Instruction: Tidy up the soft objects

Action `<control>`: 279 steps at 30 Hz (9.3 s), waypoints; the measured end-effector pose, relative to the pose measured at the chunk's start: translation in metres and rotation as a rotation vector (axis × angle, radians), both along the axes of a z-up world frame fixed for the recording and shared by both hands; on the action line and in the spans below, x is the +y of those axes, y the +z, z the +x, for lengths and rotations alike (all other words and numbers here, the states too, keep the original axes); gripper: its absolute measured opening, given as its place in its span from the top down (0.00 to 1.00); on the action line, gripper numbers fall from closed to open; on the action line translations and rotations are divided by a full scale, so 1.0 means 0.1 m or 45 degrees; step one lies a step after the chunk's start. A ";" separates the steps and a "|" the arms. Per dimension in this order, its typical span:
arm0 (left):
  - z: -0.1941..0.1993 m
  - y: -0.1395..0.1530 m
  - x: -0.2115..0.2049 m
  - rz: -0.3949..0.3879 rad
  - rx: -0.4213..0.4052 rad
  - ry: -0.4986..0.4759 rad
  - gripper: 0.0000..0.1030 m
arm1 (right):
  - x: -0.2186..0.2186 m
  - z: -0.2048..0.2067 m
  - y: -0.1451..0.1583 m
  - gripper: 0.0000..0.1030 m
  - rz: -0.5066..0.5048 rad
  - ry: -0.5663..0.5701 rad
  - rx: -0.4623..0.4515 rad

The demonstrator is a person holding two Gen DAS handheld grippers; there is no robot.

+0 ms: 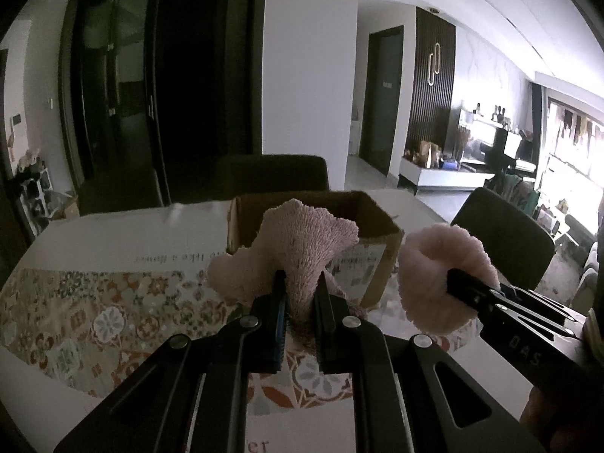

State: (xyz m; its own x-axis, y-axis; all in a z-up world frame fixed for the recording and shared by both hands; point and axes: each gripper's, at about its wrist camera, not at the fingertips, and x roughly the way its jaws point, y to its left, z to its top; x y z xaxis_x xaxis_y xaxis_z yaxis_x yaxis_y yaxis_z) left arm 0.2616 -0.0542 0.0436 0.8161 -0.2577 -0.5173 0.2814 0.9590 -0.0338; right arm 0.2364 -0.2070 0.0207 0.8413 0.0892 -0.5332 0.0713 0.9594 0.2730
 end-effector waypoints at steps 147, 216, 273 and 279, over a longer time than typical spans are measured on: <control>0.64 -1.72 -0.40 0.129 0.416 0.067 0.38 | -0.39 1.04 -1.70 0.61 -0.211 0.153 0.494; 0.45 -0.09 0.35 0.138 -0.010 0.279 0.31 | 0.44 0.63 0.05 0.88 -0.215 0.209 -0.017; 0.88 -0.17 0.57 0.144 -0.037 0.407 0.19 | 0.62 1.47 -0.04 0.26 -0.311 0.191 0.012; 0.48 0.03 0.59 0.126 -0.107 0.409 0.12 | 0.55 1.02 0.19 0.14 -0.311 0.109 -0.039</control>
